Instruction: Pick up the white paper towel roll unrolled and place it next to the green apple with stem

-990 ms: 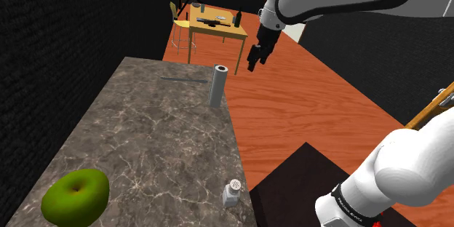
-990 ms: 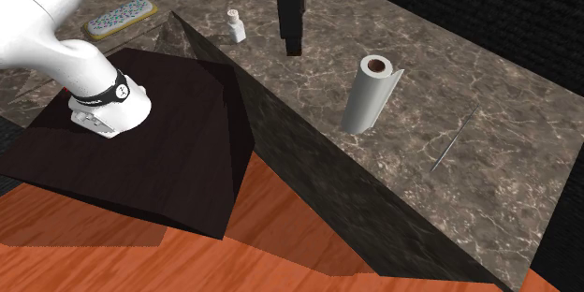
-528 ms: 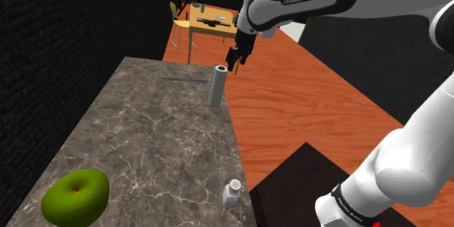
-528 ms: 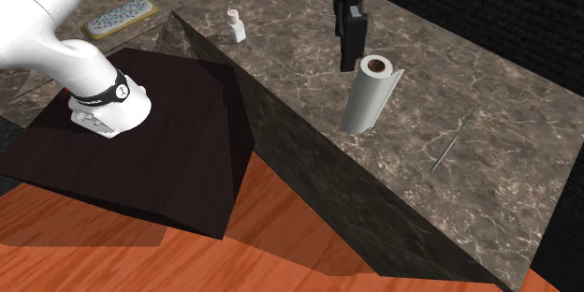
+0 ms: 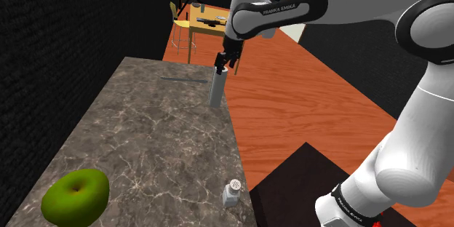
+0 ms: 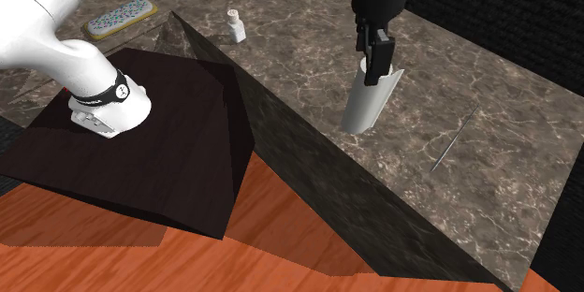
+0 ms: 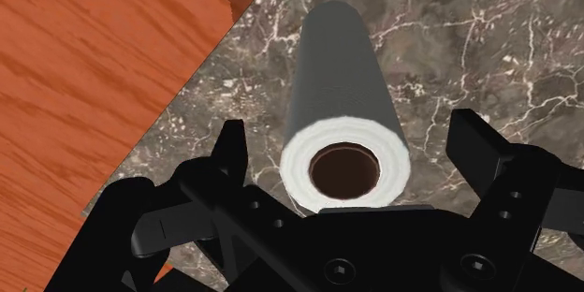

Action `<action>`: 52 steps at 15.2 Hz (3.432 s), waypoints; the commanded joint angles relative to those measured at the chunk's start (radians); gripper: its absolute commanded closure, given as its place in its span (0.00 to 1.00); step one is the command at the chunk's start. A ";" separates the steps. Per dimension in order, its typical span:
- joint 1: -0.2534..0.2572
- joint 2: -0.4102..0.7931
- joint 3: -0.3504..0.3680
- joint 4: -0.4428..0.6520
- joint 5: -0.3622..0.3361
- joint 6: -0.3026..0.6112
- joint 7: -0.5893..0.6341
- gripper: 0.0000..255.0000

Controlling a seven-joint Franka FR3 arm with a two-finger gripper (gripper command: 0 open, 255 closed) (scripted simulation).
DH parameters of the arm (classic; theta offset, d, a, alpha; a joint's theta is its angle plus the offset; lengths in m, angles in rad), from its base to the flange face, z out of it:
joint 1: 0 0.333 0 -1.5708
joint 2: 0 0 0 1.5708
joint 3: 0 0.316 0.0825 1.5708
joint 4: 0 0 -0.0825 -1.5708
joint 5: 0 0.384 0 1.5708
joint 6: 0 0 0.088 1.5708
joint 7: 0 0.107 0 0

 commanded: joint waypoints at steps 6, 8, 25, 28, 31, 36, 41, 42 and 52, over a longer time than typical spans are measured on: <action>-0.001 0.024 -0.001 -0.017 -0.003 0.042 0.002 0.00; -0.001 0.024 -0.001 -0.017 -0.003 0.042 0.002 0.00; -0.001 0.002 0.000 0.023 0.001 -0.019 -0.003 1.00; -0.001 -0.008 0.000 0.049 0.003 -0.056 -0.005 1.00; -0.001 -0.017 0.001 0.078 0.005 -0.094 -0.008 1.00; 0.000 -0.028 0.001 0.131 0.007 -0.158 -0.012 1.00; 0.000 -0.033 0.002 0.192 0.009 -0.223 -0.016 1.00; 0.000 -0.033 0.002 0.205 0.009 -0.237 -0.017 1.00; 0.002 -0.023 0.003 0.353 0.011 -0.375 -0.024 1.00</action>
